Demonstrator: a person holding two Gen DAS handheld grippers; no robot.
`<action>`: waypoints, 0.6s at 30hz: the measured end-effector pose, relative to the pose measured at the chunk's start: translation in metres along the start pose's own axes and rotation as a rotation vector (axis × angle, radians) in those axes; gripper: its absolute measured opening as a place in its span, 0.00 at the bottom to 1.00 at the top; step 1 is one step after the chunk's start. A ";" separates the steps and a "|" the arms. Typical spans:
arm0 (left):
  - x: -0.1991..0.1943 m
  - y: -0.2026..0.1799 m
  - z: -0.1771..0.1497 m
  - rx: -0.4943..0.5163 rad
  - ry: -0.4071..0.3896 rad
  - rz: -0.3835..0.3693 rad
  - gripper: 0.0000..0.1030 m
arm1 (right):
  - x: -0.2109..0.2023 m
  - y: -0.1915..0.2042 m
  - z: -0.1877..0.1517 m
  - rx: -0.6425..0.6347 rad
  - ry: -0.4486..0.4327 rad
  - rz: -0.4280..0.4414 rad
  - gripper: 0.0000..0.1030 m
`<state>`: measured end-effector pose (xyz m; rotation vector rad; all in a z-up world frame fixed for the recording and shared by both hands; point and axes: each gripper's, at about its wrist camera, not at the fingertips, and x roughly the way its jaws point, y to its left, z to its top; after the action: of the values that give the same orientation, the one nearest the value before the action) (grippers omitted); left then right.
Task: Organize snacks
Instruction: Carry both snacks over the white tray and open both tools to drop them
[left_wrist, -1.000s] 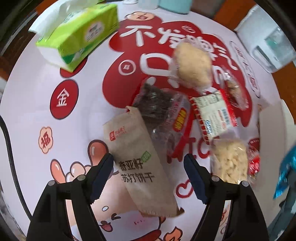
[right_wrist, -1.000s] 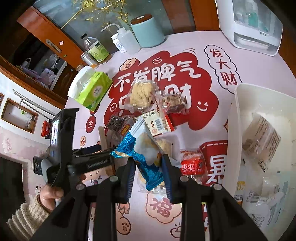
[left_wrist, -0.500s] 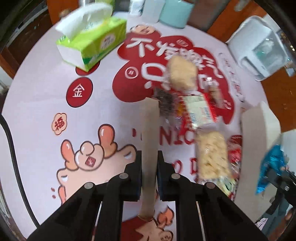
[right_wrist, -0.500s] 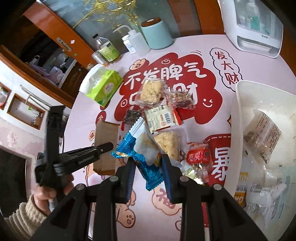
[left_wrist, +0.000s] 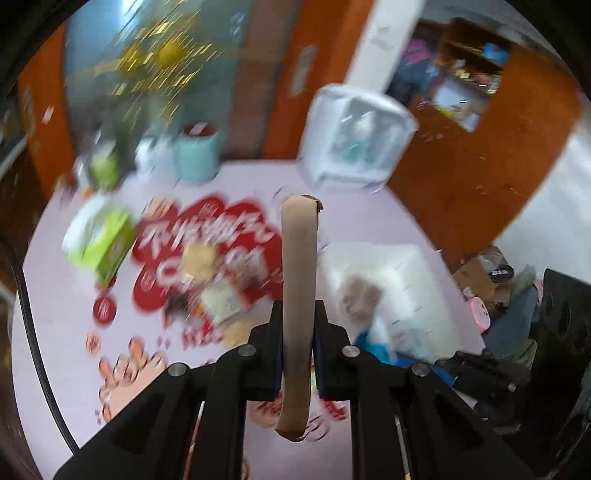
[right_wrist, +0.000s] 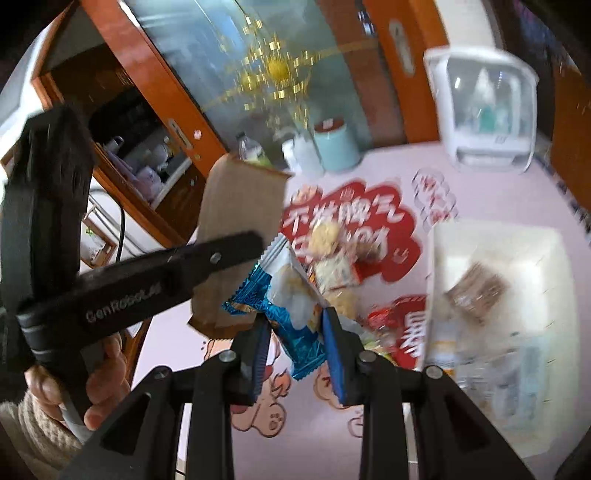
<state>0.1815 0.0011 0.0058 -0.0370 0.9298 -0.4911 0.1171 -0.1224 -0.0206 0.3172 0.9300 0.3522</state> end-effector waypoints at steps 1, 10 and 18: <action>-0.004 -0.016 0.005 0.030 -0.022 -0.004 0.11 | -0.013 0.000 -0.001 -0.014 -0.027 -0.019 0.28; -0.003 -0.110 0.019 0.179 -0.080 -0.029 0.11 | -0.079 -0.031 -0.011 -0.028 -0.164 -0.182 0.28; 0.038 -0.164 0.013 0.225 -0.019 -0.035 0.11 | -0.090 -0.093 -0.027 0.074 -0.153 -0.288 0.28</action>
<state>0.1463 -0.1631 0.0234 0.1464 0.8521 -0.6245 0.0602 -0.2413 -0.0089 0.2691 0.8253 0.0285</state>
